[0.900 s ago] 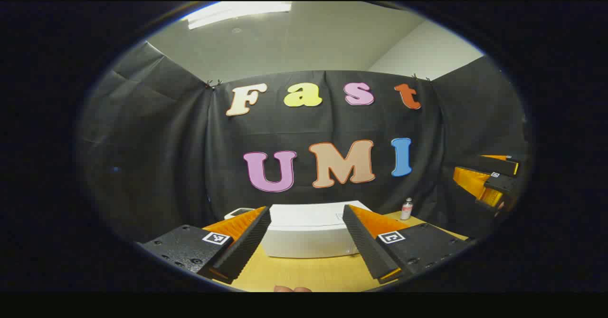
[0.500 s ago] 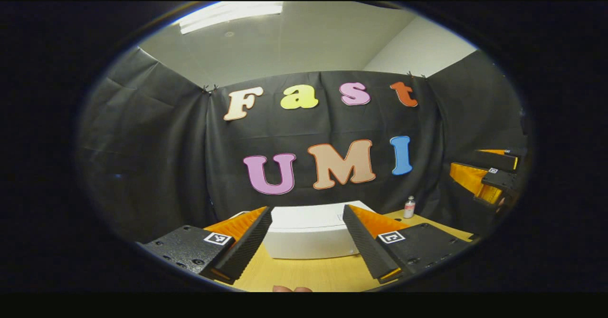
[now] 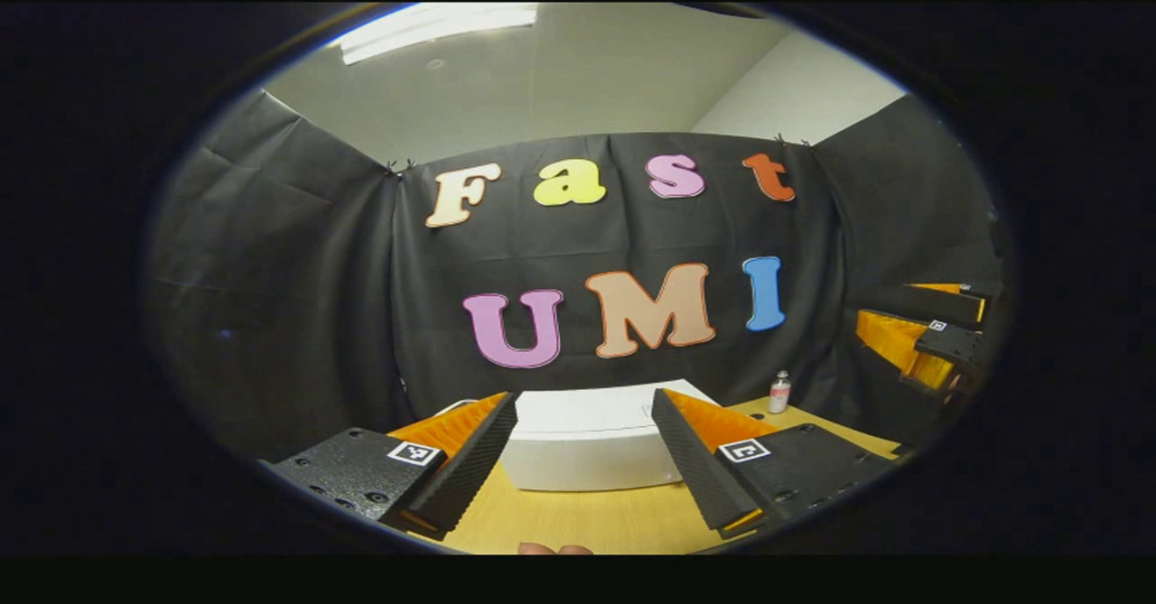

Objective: Open the microwave oven with the left hand, put the food in, and close the microwave oven.

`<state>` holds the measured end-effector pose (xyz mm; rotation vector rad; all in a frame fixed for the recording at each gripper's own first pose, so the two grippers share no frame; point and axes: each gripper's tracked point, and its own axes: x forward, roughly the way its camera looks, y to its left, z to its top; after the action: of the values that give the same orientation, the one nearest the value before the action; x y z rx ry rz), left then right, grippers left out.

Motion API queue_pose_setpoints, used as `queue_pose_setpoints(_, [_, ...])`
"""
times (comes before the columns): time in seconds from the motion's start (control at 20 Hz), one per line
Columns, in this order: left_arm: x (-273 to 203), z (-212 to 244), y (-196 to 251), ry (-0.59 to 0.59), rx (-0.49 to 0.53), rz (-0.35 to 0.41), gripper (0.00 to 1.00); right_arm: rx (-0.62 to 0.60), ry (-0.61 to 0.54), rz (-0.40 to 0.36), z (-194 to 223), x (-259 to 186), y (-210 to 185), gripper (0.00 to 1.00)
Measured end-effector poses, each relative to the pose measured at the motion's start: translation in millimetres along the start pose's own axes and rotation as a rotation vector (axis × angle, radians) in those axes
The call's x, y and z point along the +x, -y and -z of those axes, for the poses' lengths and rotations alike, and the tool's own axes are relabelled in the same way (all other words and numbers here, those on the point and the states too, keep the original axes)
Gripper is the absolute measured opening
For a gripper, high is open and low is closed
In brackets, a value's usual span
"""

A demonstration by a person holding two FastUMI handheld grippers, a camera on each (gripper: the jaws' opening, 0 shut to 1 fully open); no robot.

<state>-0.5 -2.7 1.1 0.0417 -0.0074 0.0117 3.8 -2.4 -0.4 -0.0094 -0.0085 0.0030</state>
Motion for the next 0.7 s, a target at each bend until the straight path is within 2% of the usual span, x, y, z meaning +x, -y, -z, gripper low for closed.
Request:
queue_pose_setpoints(0.05, [1, 0, -1, -0.003, -0.001, -0.003, 0.96, 0.004, -0.001, 0.003, 0, 1, 1, 0.96])
queue_pose_setpoints(0.1, [1, 0, -1, -0.006, -0.001, -0.004, 0.96, 0.011, -0.001, 0.003, 0, 1, 1, 1.00])
queue_pose_setpoints(0.5, [6, 0, 0, 0.000, -0.001, 0.001, 0.96, 0.026, 0.002, 0.009, -2, 4, 1, 1.00])
queue_pose_setpoints(0.55, [7, 1, 1, -0.002, -0.005, 0.003, 0.96, 0.028, 0.002, 0.009, -1, 5, 1, 0.96])
queue_pose_setpoints(0.65, [11, 3, 1, -0.006, -0.009, 0.006, 0.96, 0.024, 0.004, 0.013, -1, 5, 4, 1.00])
queue_pose_setpoints(0.7, [13, 4, 2, -0.007, -0.011, 0.008, 0.96, 0.020, 0.006, 0.014, -2, 6, 4, 0.96])
